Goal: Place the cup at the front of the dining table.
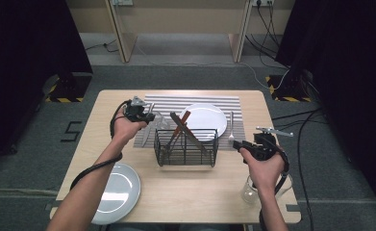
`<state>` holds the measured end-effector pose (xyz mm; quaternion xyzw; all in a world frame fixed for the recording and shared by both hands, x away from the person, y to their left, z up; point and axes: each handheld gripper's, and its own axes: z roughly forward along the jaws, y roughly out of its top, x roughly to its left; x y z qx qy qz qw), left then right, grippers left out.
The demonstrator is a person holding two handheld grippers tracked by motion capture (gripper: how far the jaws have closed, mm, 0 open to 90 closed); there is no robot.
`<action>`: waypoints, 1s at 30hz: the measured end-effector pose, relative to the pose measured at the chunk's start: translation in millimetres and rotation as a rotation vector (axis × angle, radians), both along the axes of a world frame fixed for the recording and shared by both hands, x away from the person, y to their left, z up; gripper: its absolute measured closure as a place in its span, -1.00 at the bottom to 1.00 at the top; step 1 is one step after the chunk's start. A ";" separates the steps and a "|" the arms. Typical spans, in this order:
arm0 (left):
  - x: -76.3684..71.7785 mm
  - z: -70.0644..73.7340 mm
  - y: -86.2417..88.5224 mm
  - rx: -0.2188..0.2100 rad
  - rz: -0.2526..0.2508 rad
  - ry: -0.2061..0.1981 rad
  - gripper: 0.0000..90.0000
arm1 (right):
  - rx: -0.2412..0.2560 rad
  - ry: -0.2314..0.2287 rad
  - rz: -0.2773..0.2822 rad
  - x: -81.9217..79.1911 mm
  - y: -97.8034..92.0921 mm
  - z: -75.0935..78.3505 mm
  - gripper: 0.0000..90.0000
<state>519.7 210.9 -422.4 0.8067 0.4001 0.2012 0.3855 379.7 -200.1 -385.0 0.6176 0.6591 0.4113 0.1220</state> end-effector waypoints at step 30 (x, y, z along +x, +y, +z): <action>1.7 -7.3 -9.2 0.049 -0.025 0.029 0.80 | 0.002 0.001 0.000 0.1 -0.2 0.0 0.33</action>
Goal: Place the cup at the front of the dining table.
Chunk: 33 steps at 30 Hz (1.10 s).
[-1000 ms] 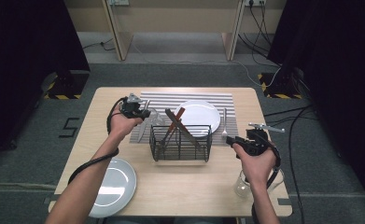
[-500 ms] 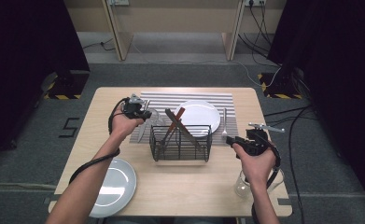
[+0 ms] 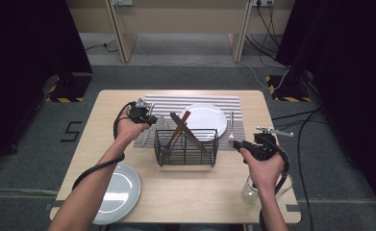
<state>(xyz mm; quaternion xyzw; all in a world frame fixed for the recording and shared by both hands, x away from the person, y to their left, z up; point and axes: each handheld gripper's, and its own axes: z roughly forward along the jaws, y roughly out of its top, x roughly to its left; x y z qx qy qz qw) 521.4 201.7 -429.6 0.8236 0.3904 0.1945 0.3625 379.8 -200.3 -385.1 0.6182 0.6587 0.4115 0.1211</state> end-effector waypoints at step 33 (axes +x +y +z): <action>6.7 -5.9 2.6 -0.024 0.009 0.043 0.80 | -0.004 -0.002 0.003 0.2 0.8 -0.8 0.32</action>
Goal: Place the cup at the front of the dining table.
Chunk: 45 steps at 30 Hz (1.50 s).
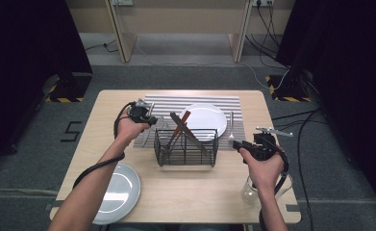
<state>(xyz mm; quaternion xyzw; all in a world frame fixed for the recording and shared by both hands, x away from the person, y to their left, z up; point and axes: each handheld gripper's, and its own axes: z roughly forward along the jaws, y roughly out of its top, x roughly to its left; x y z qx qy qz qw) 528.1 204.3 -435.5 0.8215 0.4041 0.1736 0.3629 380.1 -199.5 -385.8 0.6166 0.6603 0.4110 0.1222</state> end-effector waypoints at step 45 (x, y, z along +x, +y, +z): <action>10.3 -4.9 -6.3 -0.089 0.037 -0.024 0.73 | 0.001 0.000 -0.004 0.5 -0.1 -0.6 0.31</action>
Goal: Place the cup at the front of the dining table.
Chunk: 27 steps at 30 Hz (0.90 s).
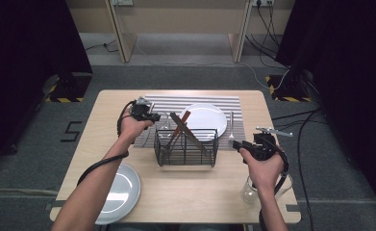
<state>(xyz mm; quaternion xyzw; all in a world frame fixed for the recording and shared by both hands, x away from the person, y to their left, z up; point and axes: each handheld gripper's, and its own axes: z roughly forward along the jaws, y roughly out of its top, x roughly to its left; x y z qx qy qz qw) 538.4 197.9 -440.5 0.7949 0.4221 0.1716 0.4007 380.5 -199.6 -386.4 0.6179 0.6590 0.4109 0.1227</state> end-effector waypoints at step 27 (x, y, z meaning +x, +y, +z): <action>2.5 1.9 -3.8 -0.014 0.020 -0.004 0.47 | -0.002 0.003 0.000 0.8 -0.2 -1.1 0.30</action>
